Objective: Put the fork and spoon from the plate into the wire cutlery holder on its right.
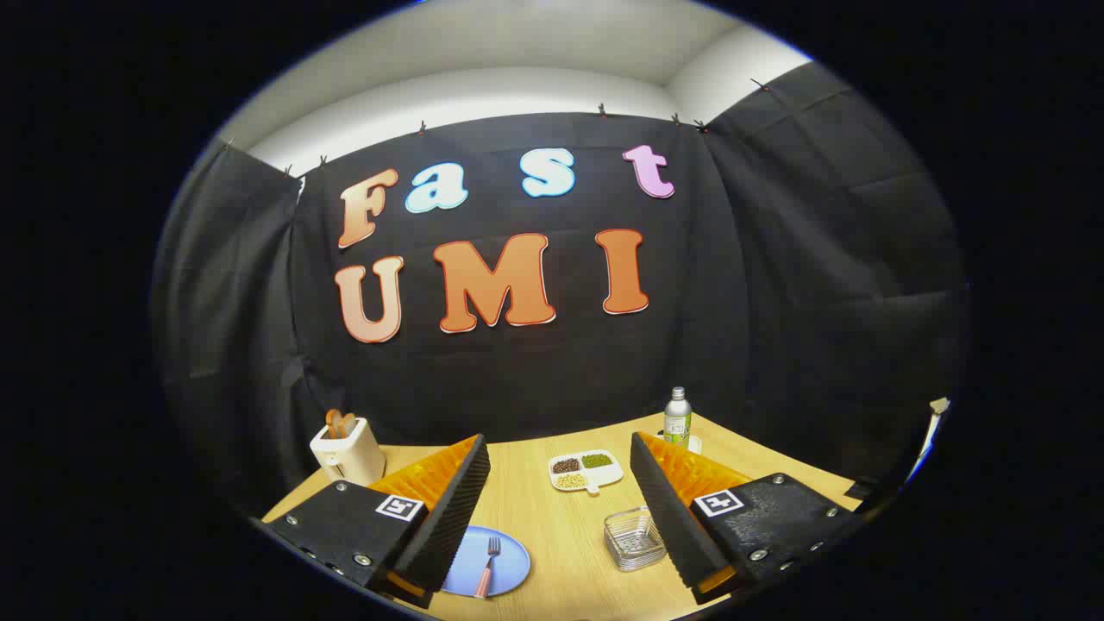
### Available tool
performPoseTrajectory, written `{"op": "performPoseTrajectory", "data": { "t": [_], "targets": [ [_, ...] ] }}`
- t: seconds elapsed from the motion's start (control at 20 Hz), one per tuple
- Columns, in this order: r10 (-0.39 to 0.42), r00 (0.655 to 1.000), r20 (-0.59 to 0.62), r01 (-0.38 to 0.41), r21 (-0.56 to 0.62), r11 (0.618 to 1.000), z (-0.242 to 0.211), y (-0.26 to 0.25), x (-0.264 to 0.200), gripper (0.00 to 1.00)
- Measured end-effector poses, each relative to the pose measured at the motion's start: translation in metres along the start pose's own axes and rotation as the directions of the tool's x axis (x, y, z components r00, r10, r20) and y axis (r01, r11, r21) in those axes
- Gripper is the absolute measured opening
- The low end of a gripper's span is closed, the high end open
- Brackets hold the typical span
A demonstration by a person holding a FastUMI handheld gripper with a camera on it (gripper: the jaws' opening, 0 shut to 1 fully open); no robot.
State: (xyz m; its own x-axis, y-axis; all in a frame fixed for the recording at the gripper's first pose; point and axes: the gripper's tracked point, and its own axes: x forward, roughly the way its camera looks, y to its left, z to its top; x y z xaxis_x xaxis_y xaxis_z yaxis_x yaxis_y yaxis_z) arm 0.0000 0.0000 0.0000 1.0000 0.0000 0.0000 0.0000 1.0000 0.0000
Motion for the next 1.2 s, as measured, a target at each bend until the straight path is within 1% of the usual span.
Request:
{"op": "performPoseTrajectory", "data": {
  "t": [0.15, 0.25, 0.4, 0.55, 0.8, 1.05, 1.2],
  "targets": [
    [0.021, 1.0, -0.011, -0.021, 0.01, 1.0, -0.003, 0.008, -0.001, 0.98],
    [0.008, 1.0, -0.023, -0.008, -0.011, 1.0, -0.007, 0.004, -0.001, 0.98],
    [0.014, 1.0, -0.027, -0.014, -0.026, 1.0, -0.007, 0.006, -0.006, 0.98],
    [0.002, 1.0, -0.024, -0.003, -0.056, 0.998, -0.006, 0.002, -0.01, 0.98],
    [-0.003, 0.999, -0.053, 0.001, -0.044, 0.999, -0.018, 0.004, -0.012, 0.98],
    [0.032, 0.997, -0.074, -0.036, -0.057, 0.998, -0.035, 0.026, -0.011, 0.98],
    [0.061, 0.992, -0.107, -0.067, -0.06, 0.996, -0.056, 0.045, -0.008, 0.98]
  ]
}}
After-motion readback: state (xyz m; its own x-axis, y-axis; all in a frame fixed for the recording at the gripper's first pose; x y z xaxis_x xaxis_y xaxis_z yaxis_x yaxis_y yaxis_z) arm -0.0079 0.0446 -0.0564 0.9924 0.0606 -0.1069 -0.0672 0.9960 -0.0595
